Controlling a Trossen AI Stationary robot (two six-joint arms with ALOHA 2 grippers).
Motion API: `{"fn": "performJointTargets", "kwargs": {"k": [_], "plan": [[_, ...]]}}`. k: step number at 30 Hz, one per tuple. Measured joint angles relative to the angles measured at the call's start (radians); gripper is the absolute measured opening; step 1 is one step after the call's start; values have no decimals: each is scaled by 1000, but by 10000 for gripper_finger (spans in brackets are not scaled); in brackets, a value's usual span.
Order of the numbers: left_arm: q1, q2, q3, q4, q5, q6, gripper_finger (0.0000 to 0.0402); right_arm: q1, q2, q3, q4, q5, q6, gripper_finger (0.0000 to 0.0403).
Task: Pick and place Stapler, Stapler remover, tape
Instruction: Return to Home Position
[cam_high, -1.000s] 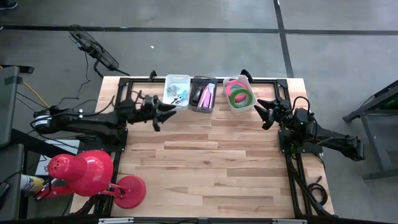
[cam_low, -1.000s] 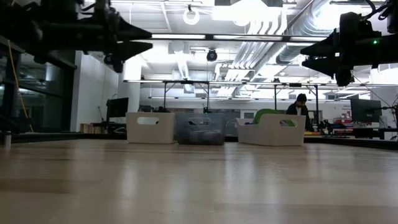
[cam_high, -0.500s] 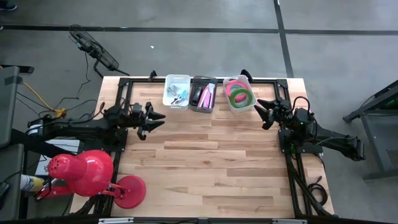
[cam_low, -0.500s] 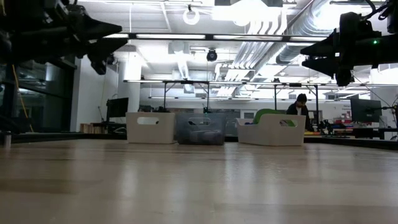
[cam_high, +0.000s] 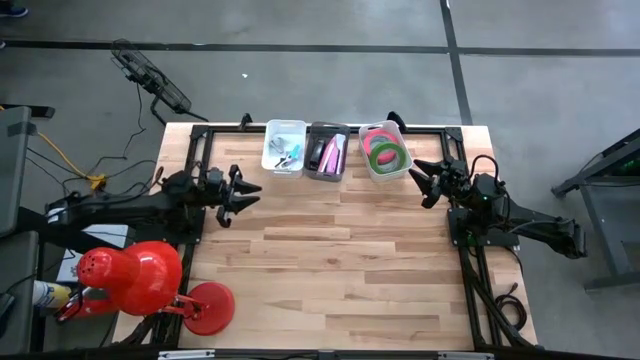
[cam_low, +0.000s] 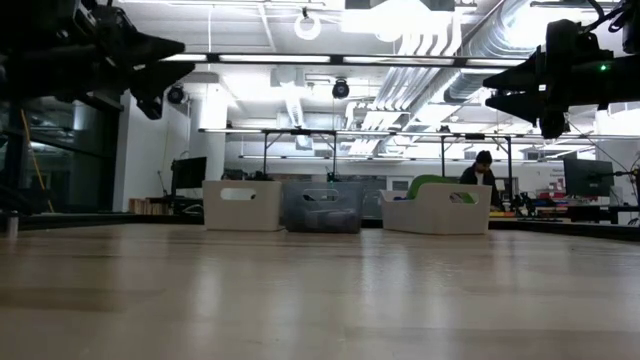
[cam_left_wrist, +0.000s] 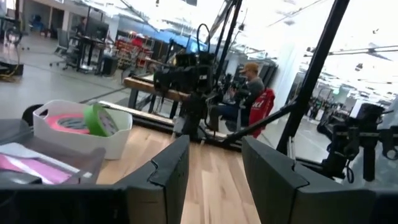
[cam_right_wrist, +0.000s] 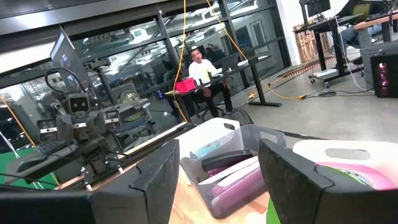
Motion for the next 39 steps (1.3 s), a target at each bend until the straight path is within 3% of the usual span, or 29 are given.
{"fn": "performJointTargets", "kwargs": {"k": [5, 14, 22, 39], "plan": [[1, -105, -1, -162, -21, 6, 147, 0, 0, 0, 0, 0, 0, 208], [1, -453, -2, -667, -210, 3, 147, 0, 0, 0, 0, 0, 0, 208], [0, -481, -3, -655, -156, 114, 147, 0, 0, 0, -3, -4, 0, 208], [1, -476, -3, -665, -202, 111, 147, 0, 0, 0, -7, -4, 0, 208]]}}
